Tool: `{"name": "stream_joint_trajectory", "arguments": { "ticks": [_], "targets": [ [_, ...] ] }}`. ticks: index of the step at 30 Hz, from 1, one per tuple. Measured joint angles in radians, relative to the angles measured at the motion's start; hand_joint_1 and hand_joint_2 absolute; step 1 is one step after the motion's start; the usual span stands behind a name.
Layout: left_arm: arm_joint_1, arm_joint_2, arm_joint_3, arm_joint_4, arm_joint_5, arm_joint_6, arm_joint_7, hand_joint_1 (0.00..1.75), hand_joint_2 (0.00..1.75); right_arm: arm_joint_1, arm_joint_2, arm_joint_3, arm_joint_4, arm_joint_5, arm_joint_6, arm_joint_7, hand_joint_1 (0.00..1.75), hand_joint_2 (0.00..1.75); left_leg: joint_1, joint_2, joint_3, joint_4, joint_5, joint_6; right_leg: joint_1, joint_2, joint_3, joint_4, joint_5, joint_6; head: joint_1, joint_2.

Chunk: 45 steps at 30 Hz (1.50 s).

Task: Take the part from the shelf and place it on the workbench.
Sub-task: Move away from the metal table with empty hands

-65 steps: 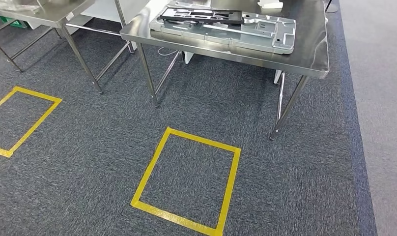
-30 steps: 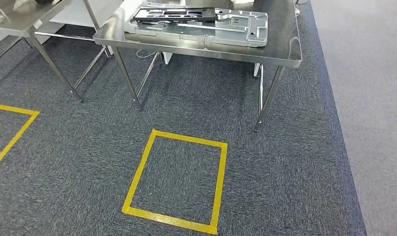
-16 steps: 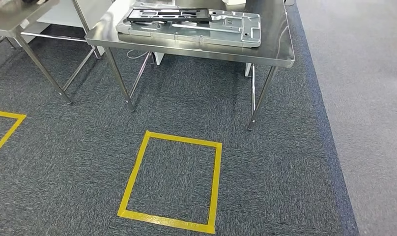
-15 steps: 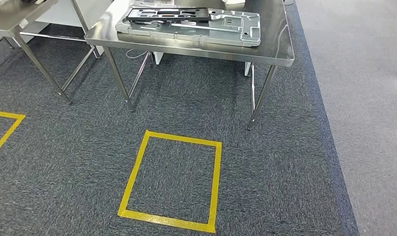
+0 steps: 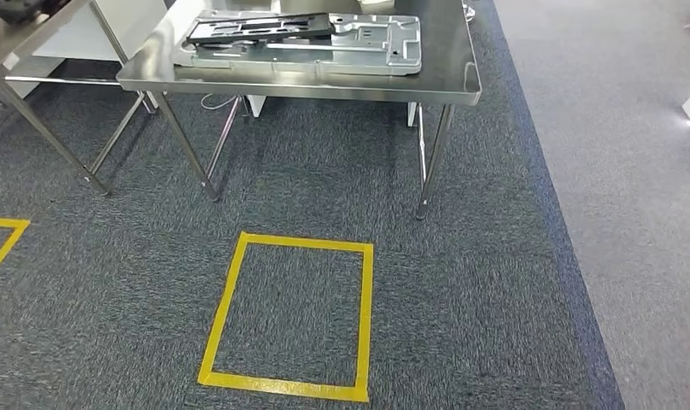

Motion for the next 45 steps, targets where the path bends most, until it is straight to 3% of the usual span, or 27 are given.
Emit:
{"name": "stream_joint_trajectory", "arguments": {
  "ticks": [2, 3, 4, 7, 9, 12, 14, 16, 17, 18, 19, 22, 24, 28, 29, 32, 33, 34, 35, 37, 39, 43, 45],
  "targets": [
    [0.002, 0.001, 0.0, 0.0, 0.0, 0.0, 0.002, 0.0, 0.0, 0.0, 0.0, 0.0, 0.0, 0.0, 0.002, -0.002, 0.0, 0.0, 0.001, -0.005, -0.057, 0.124, -0.048, -0.003, 0.003, 0.007, -0.002, 0.001, 0.0, -0.003, 0.0, 0.0],
    [0.004, 0.001, 0.0, 0.0, 0.0, 0.0, 0.003, 0.0, 0.0, 0.001, 0.0, 0.0, 0.0, 0.001, 0.002, -0.004, 0.0, 0.0, 0.001, -0.005, -0.065, 0.142, -0.044, -0.003, 0.004, 0.012, -0.002, 0.002, 0.0, -0.003, 0.0, 0.0],
    [0.004, 0.002, 0.0, 0.0, 0.0, 0.0, 0.004, 0.0, 0.0, 0.001, 0.001, 0.0, 0.0, 0.002, 0.003, -0.005, 0.0, 0.0, 0.001, -0.006, -0.053, 0.117, -0.02, -0.001, 0.004, 0.017, -0.001, 0.003, 0.0, -0.003, 0.0, 0.0],
    [0.005, 0.006, 0.0, 0.0, 0.006, -0.004, 0.004, 0.0, 0.0, 0.0, 0.008, 0.0, 0.0, 0.007, 0.007, -0.009, 0.0, 0.0, 0.0, -0.028, 0.04, -0.088, 0.079, 0.015, 0.007, 0.032, 0.0, 0.006, -0.001, 0.002, 0.0, 0.0],
    [0.006, 0.008, 0.002, 0.0, 0.014, -0.011, 0.0, 0.0, 0.0, 0.0, 0.012, 0.0, 0.0, 0.011, 0.008, -0.01, 0.0, 0.0, -0.004, -0.041, 0.065, -0.151, 0.092, 0.023, 0.007, 0.04, -0.004, 0.008, 0.0, 0.012, 0.0, 0.0],
    [0.007, 0.008, 0.003, 0.0, 0.019, -0.012, 0.013, 0.0, 0.0, 0.002, 0.015, 0.0, 0.001, 0.016, 0.006, -0.002, 0.0, 0.0, -0.002, -0.032, 0.069, -0.163, 0.1, 0.037, 0.004, 0.041, -0.01, 0.014, -0.003, 0.03, 0.0, 0.0],
    [0.007, 0.008, 0.004, 0.0, 0.021, -0.005, 0.032, 0.0, 0.0, 0.002, 0.017, 0.001, 0.001, 0.017, 0.003, 0.004, 0.0, 0.0, 0.003, -0.022, 0.071, -0.173, 0.108, 0.049, 0.003, 0.027, -0.038, 0.075, -0.044, 0.039, 0.0, 0.0],
    [0.007, 0.008, 0.006, 0.0, 0.026, -0.001, 0.05, 0.0, 0.0, 0.001, 0.018, 0.001, 0.002, 0.019, 0.0, 0.006, 0.0, 0.0, 0.001, -0.012, 0.069, -0.174, 0.109, 0.053, 0.001, 0.016, -0.1, 0.202, -0.108, 0.045, 0.0, 0.0],
    [0.008, 0.008, 0.008, 0.0, 0.029, 0.001, 0.06, 0.0, 0.0, 0.001, 0.018, 0.001, 0.002, 0.02, 0.0, 0.007, 0.0, 0.0, 0.001, -0.007, 0.068, -0.173, 0.109, 0.053, -0.001, 0.015, -0.128, 0.259, -0.128, 0.048, 0.0, 0.0],
    [0.008, 0.008, 0.009, 0.0, 0.031, 0.003, 0.068, 0.0, 0.0, 0.002, 0.018, 0.001, 0.002, 0.022, 0.0, 0.007, 0.0, 0.0, 0.001, -0.003, 0.068, -0.172, 0.108, 0.053, -0.002, 0.014, -0.141, 0.285, -0.129, 0.051, 0.0, 0.0],
    [0.008, 0.007, 0.01, 0.0, 0.031, 0.005, 0.075, 0.0, 0.0, 0.002, 0.018, 0.001, 0.002, 0.025, 0.0, 0.007, 0.0, 0.0, 0.001, 0.0, 0.068, -0.171, 0.107, 0.052, -0.004, 0.012, -0.137, 0.277, -0.112, 0.053, 0.0, 0.0],
    [0.008, 0.003, 0.011, 0.0, 0.029, 0.003, 0.096, 0.0, 0.0, 0.001, 0.019, 0.001, 0.002, 0.035, 0.001, 0.007, 0.0, 0.0, -0.001, 0.008, 0.072, -0.164, 0.1, 0.04, -0.005, -0.009, -0.041, 0.086, -0.02, 0.049, 0.0, 0.0],
    [0.007, 0.002, 0.012, 0.0, 0.029, -0.004, 0.122, 0.0, 0.0, -0.002, 0.019, 0.001, 0.002, 0.04, 0.002, 0.008, 0.0, 0.0, -0.005, 0.014, 0.072, -0.161, 0.095, 0.028, -0.001, -0.017, -0.008, 0.015, -0.002, 0.038, 0.0, 0.0],
    [0.005, 0.001, 0.016, 0.0, 0.03, -0.019, 0.153, 0.0, 0.0, -0.002, 0.022, 0.001, 0.002, 0.042, 0.002, 0.01, 0.0, 0.0, -0.002, 0.013, 0.067, -0.14, 0.076, 0.006, -0.001, -0.004, -0.01, 0.008, 0.002, 0.014, 0.0, 0.0],
    [0.004, 0.002, 0.016, 0.0, 0.03, -0.021, 0.155, 0.0, 0.0, -0.002, 0.023, 0.001, 0.002, 0.042, 0.002, 0.01, 0.0, 0.0, 0.0, 0.007, 0.051, -0.102, 0.05, 0.001, -0.002, -0.002, -0.01, 0.005, 0.004, 0.008, 0.0, 0.0],
    [0.006, 0.001, 0.017, 0.0, 0.028, -0.024, 0.16, 0.0, 0.0, -0.002, 0.025, 0.001, 0.002, 0.039, 0.0, 0.01, 0.0, 0.0, 0.002, -0.005, -0.04, 0.099, -0.05, -0.007, 0.001, 0.005, -0.013, 0.005, 0.005, -0.001, 0.0, 0.0],
    [0.006, 0.001, 0.017, 0.0, 0.027, -0.025, 0.161, 0.0, 0.0, -0.001, 0.025, 0.001, 0.002, 0.038, -0.001, 0.01, 0.0, 0.0, 0.002, -0.005, -0.06, 0.14, -0.058, -0.007, 0.002, 0.009, -0.013, 0.005, 0.005, -0.002, 0.0, 0.0],
    [0.007, 0.001, 0.017, 0.0, 0.026, -0.027, 0.161, 0.0, 0.0, -0.001, 0.025, 0.001, 0.002, 0.037, -0.001, 0.01, 0.0, 0.0, 0.002, -0.005, -0.059, 0.14, -0.044, -0.005, 0.004, 0.014, -0.012, 0.006, 0.005, -0.002, 0.0, 0.0],
    [0.007, 0.001, 0.017, 0.0, 0.025, -0.028, 0.161, 0.0, 0.0, -0.001, 0.025, 0.001, 0.002, 0.037, -0.002, 0.011, 0.0, 0.0, 0.002, -0.006, -0.04, 0.098, -0.013, -0.002, 0.005, 0.02, -0.01, 0.006, 0.005, -0.002, 0.0, 0.0],
    [0.006, 0.002, 0.018, 0.0, 0.025, -0.028, 0.159, 0.0, 0.0, -0.001, 0.027, 0.001, 0.002, 0.037, -0.003, 0.012, 0.0, 0.0, 0.0, -0.02, 0.029, -0.051, 0.06, 0.011, 0.007, 0.031, -0.008, 0.008, 0.005, 0.0, 0.0, 0.0],
    [0.005, 0.004, 0.02, 0.0, 0.031, -0.03, 0.159, 0.0, 0.0, -0.002, 0.03, 0.001, 0.002, 0.038, -0.004, 0.013, 0.0, 0.0, -0.004, -0.034, 0.068, -0.143, 0.088, 0.021, 0.009, 0.039, -0.011, 0.01, 0.006, 0.008, 0.0, 0.0],
    [0.004, 0.003, 0.028, 0.0, 0.041, -0.049, 0.144, 0.0, 0.0, 0.002, 0.03, 0.0, 0.002, 0.039, -0.007, 0.015, 0.0, 0.0, -0.002, -0.025, 0.074, -0.166, 0.098, 0.041, 0.007, 0.042, -0.019, 0.023, -0.003, 0.031, 0.0, 0.0],
    [0.004, 0.002, 0.028, 0.0, 0.043, -0.054, 0.137, 0.0, 0.0, 0.001, 0.03, -0.001, 0.002, 0.04, -0.008, 0.016, 0.0, 0.0, 0.003, -0.014, 0.076, -0.175, 0.106, 0.052, 0.005, 0.028, -0.054, 0.102, -0.054, 0.037, 0.0, 0.0]
  ]
}}
